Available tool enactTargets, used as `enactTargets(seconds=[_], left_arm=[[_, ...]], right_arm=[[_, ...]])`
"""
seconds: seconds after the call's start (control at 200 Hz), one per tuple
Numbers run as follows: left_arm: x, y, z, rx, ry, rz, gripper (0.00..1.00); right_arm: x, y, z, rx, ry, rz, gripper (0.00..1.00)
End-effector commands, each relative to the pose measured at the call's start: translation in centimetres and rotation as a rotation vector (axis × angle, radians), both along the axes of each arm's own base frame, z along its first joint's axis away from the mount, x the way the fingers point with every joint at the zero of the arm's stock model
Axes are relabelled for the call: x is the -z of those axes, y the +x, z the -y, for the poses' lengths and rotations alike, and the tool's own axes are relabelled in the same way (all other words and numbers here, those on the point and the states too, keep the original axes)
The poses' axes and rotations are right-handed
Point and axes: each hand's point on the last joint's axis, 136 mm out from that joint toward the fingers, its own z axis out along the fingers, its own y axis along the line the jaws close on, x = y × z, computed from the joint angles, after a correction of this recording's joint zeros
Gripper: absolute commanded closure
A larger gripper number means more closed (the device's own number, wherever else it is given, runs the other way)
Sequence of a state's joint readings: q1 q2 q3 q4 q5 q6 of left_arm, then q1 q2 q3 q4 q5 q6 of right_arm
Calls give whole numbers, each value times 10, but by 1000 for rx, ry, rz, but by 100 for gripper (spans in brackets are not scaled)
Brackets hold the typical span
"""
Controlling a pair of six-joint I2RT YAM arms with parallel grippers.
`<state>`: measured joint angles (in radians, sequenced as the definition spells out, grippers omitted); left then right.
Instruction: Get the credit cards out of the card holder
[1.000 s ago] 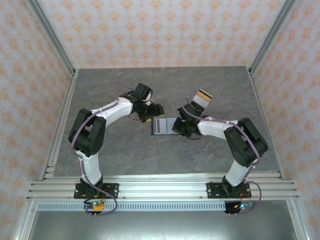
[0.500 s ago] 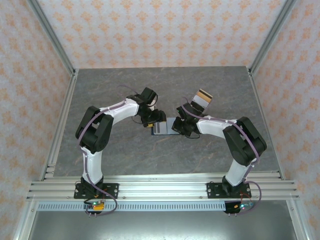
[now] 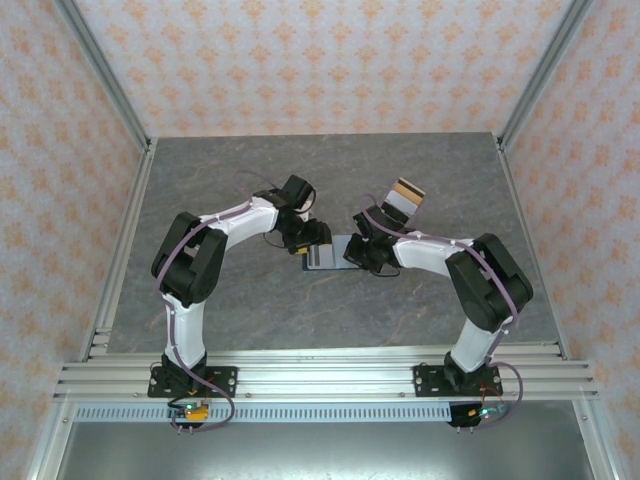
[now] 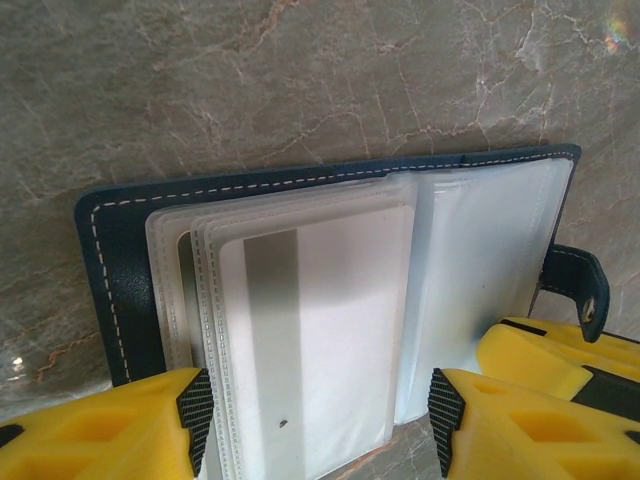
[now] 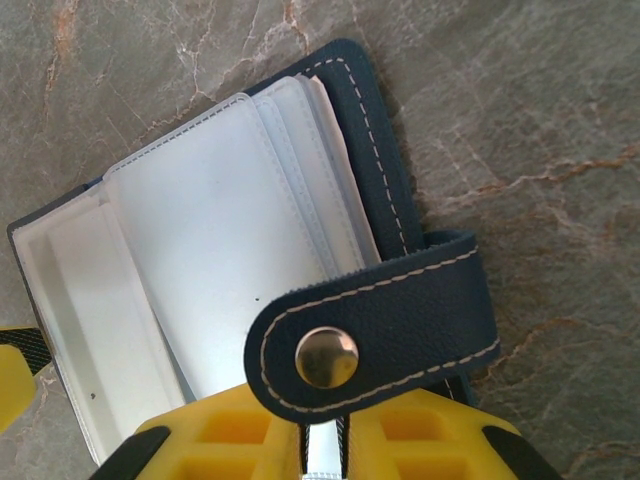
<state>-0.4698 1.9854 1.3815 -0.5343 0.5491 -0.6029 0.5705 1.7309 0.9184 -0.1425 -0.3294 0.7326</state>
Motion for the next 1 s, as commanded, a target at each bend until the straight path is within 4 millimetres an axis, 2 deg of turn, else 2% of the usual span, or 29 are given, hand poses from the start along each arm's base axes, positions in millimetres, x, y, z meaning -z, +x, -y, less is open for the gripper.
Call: enactTargets(seconds=[0.0, 0.255, 0.445, 0.536, 0.666, 0.776, 0.996], left_arm=[[-6, 3, 9, 28, -24, 18, 39], [0, 1, 17, 52, -43, 6, 39], [12, 1, 1, 29, 65, -6, 37], [10, 1, -4, 31, 87, 8, 37], [1, -1, 4, 51, 38, 18, 37], [-5, -1, 1, 51, 50, 34, 37], [-4, -3, -4, 53, 71, 36, 38]], right_arm=[[18, -9, 10, 22, -63, -54, 82], [19, -10, 10, 24, -62, -58, 82], [20, -10, 10, 25, -63, -61, 82], [21, -10, 11, 26, -66, -63, 82], [22, -10, 11, 27, -65, -65, 82], [22, -11, 11, 27, -66, -66, 82], [24, -11, 11, 27, -67, -70, 82]])
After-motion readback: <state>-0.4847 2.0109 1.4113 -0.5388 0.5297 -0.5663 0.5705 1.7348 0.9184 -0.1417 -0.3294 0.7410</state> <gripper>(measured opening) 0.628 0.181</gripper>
